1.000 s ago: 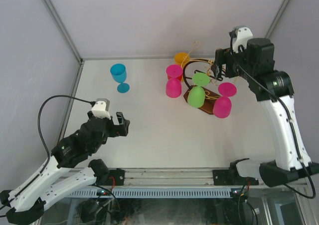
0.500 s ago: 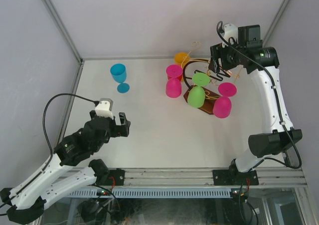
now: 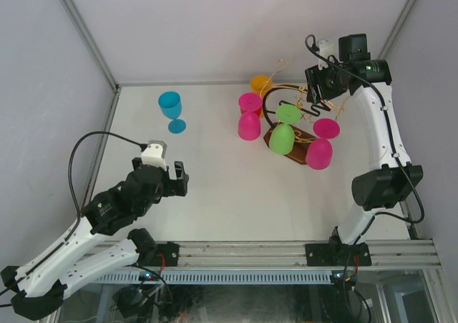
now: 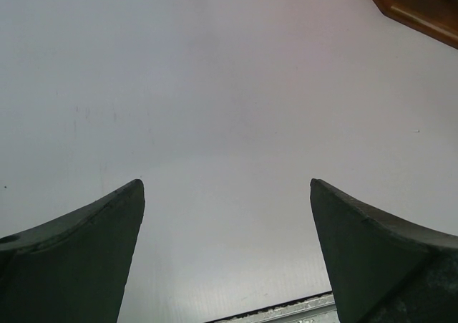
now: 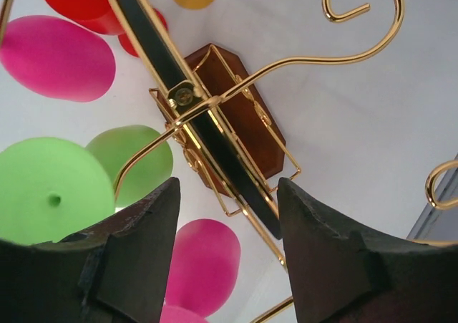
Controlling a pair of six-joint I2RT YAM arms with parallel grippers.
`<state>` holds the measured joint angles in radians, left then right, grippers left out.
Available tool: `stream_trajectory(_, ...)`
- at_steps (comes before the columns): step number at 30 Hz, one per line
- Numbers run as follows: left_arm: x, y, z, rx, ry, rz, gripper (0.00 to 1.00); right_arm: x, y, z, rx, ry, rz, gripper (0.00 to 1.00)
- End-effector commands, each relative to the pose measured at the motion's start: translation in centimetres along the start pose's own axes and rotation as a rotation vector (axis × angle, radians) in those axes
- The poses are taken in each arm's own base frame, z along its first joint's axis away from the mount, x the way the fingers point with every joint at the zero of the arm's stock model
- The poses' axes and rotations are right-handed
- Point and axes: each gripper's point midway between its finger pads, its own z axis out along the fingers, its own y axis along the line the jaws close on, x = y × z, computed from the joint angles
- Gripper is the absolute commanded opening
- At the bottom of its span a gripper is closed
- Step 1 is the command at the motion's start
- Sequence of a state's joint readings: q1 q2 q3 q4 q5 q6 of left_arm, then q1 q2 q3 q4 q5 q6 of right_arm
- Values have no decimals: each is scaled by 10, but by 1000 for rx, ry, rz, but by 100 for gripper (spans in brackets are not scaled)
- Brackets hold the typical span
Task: Place the wine glass upside down on the wine glass rack
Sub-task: Adjust the wine rack at the center of the board.
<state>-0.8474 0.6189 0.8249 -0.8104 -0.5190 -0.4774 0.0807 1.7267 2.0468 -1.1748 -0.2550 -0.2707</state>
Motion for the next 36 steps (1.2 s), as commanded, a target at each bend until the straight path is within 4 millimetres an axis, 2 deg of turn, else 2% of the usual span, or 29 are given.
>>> stream_trajectory(1,-5,-2,1,9,-12,9,100,-17,-14,-1,35,-50,-43,56)
stream_trajectory(9,-4,-2,3,5,-9,14,100,-19,-22,13,21,-27,-69,54)
stream_trajectory(16,-4,-3,4,2,-4,20,100,-19,-12,19,-39,-28,-69,40)
stream_trajectory(20,-3,-4,5,6,1,24,100,-19,-5,17,-75,-36,-84,37)
stream_trajectory(24,-3,-5,6,7,3,26,100,-14,-4,19,-81,-20,-100,36)
stream_trajectory(31,-2,-6,7,8,8,30,100,-12,-2,26,-69,-10,-119,47)
stream_trajectory(36,-2,-6,7,7,6,29,100,-13,-2,30,-71,-8,-122,44)
